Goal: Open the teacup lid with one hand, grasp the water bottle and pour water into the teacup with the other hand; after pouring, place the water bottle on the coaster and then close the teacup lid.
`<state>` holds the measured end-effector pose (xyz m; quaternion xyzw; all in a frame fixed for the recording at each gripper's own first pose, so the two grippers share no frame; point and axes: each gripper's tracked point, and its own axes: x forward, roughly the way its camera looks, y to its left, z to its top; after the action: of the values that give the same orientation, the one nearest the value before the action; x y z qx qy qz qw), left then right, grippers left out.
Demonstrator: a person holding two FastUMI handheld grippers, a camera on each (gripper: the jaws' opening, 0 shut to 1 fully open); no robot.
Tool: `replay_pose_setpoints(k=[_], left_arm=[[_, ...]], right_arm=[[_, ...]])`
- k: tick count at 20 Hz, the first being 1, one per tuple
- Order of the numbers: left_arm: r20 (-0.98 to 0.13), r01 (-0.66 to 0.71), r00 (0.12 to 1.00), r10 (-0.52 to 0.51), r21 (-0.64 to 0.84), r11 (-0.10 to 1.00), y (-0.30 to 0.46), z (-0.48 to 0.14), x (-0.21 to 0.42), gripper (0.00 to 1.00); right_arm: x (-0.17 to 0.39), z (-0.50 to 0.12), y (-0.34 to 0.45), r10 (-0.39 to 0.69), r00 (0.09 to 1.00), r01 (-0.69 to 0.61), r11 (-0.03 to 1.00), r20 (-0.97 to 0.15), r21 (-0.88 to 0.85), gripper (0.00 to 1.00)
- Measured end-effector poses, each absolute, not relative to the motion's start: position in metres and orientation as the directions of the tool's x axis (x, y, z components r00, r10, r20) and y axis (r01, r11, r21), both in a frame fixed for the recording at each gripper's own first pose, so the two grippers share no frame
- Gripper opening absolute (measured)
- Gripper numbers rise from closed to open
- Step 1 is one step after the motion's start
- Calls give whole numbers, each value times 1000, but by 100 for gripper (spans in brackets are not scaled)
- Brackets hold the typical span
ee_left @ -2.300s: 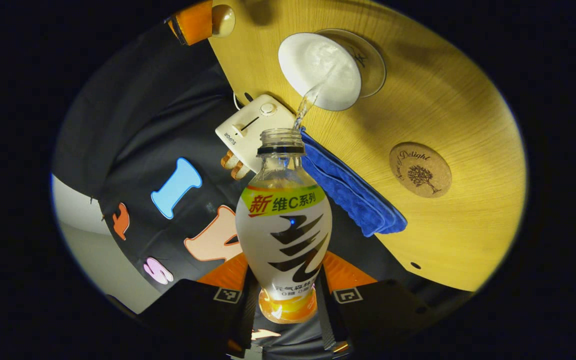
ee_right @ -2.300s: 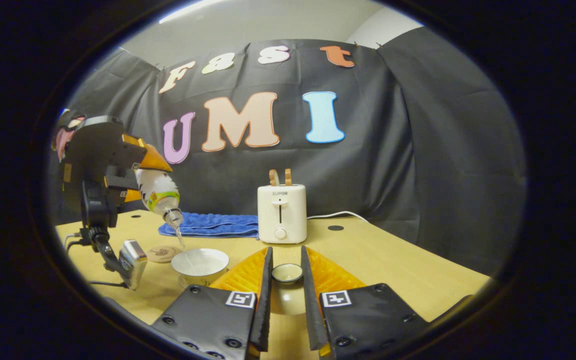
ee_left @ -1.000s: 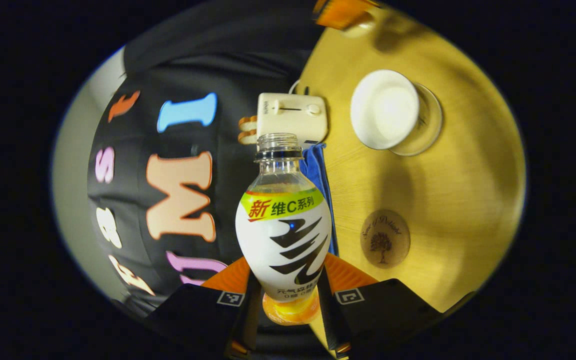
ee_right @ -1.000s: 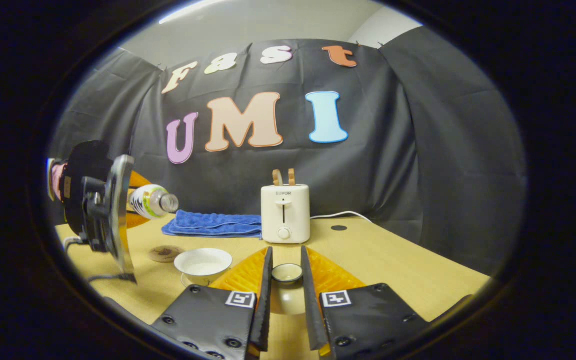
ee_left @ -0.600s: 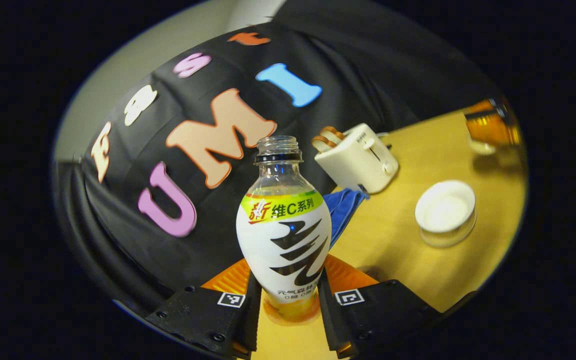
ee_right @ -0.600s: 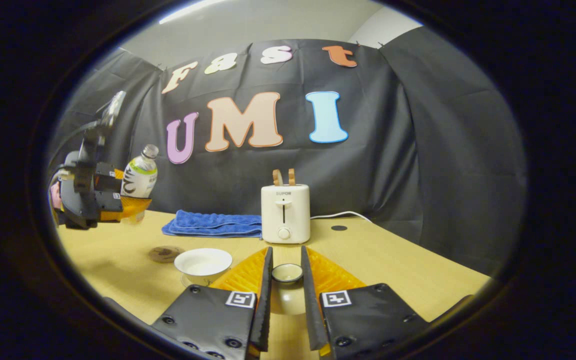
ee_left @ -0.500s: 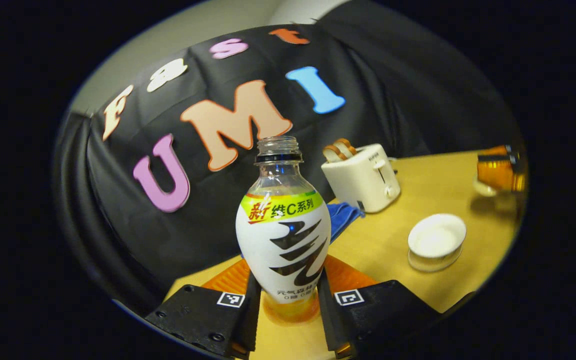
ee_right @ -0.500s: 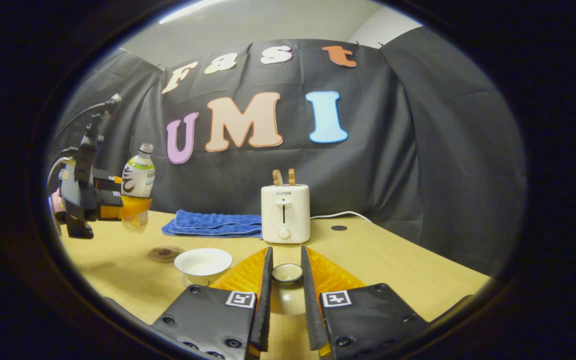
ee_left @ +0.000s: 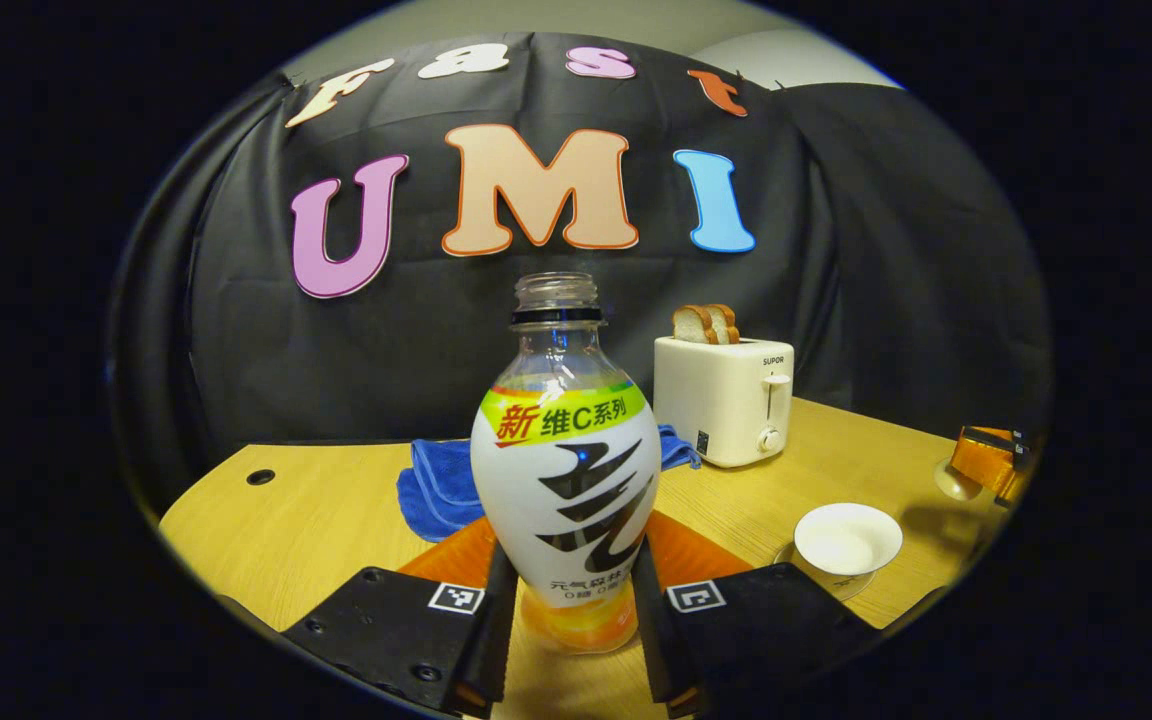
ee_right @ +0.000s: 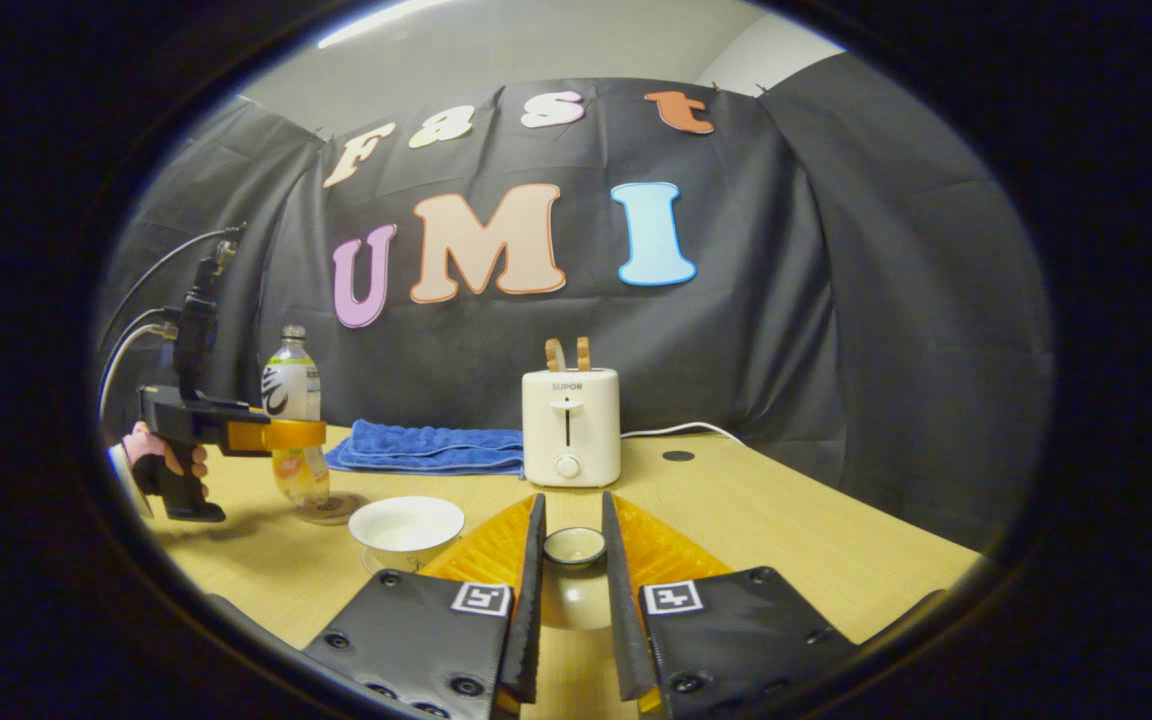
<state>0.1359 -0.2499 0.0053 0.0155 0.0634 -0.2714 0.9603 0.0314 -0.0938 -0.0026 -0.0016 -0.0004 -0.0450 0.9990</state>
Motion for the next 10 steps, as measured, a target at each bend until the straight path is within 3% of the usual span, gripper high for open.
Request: replay_pose_setpoints(k=[10], left_arm=[[-142, 545, 829, -541, -11, 838, -256, -4, 140, 52]], right_arm=[[31, -3, -93, -91, 996, 91, 996, 1, -3, 35]])
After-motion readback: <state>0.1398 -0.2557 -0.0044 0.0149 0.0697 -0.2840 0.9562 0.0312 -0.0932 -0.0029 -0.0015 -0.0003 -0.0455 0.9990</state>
